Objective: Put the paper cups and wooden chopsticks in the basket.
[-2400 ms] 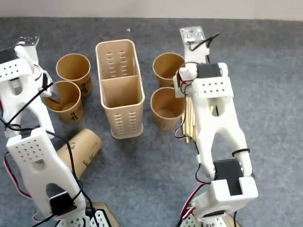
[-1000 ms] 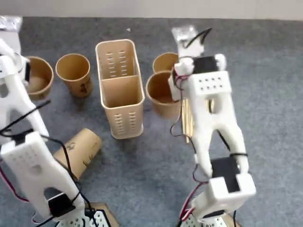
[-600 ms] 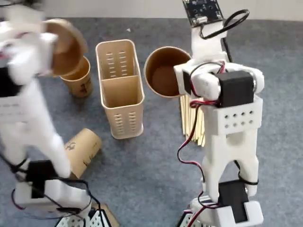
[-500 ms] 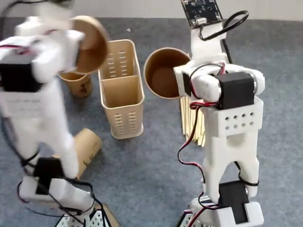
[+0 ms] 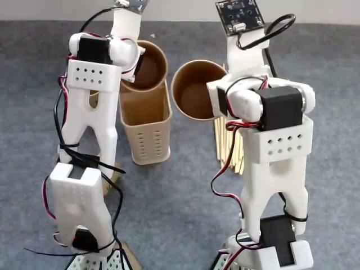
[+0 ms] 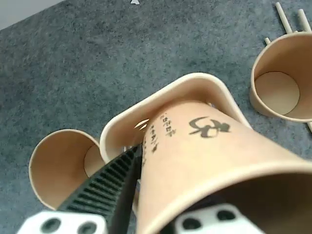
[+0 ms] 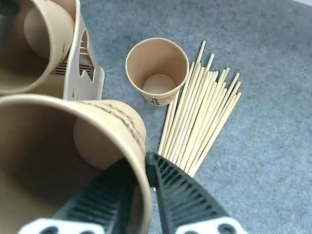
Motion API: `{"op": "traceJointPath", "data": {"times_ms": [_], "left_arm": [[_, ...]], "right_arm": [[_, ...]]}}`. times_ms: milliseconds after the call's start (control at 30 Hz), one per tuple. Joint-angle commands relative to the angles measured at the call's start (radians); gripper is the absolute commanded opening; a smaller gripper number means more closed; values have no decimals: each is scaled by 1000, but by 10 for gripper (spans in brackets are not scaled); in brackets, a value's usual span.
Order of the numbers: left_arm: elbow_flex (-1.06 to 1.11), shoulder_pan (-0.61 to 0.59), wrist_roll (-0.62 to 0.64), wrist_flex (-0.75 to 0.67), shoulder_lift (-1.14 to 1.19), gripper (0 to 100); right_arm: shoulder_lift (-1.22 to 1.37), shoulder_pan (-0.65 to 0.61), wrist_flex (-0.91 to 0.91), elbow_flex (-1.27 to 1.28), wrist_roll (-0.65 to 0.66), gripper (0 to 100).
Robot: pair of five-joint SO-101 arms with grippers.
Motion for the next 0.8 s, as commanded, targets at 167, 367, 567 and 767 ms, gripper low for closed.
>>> {"op": "traceJointPath", "data": {"times_ms": [167, 367, 567, 767], "left_arm": [[-168, -10, 6, 63, -39, 261], [-300, -16, -48, 107, -53, 263], [-533, -128, -17, 106, -99, 263], [-545, -259, -17, 110, -101, 263]], "right_arm": [[-31, -7, -36, -36, 11, 5], [-31, -7, -94, -36, 3, 5], [-31, -77, -251, -36, 3, 5], [-16, -200, -409, -15, -40, 5]]}}
